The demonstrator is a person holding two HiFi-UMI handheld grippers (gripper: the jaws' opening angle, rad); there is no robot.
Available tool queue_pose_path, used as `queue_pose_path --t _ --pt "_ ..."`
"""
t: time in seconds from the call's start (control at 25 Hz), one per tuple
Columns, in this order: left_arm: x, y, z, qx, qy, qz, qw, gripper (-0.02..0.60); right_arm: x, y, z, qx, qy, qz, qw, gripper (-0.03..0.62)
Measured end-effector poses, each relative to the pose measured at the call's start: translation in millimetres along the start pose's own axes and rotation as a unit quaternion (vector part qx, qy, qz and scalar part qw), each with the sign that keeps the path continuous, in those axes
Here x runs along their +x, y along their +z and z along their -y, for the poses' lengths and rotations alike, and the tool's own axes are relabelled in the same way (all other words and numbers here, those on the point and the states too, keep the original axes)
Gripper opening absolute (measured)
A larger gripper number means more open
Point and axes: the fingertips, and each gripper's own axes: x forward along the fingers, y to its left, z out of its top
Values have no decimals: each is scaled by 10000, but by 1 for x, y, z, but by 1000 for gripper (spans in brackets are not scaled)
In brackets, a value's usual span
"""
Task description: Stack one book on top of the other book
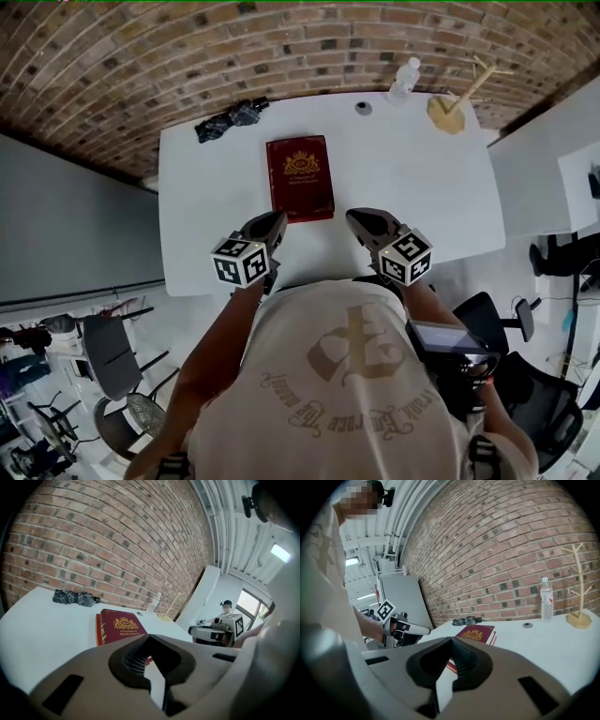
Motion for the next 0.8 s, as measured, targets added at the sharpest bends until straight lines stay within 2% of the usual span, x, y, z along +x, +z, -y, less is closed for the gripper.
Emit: queue_pose_path --t 0.16,0.28,0.8 --pt "-12 -1 13 119 -276 259 9992 18 -2 -3 -8 -39 66 -28 10000 21" --pt "-18 -2 16 226 -353 306 9987 18 -2 -6 -12 -23 65 -30 10000 21" --pt "-27 -16 3 2 -329 290 9990 19 13 -8 -16 -7 2 -38 10000 21"
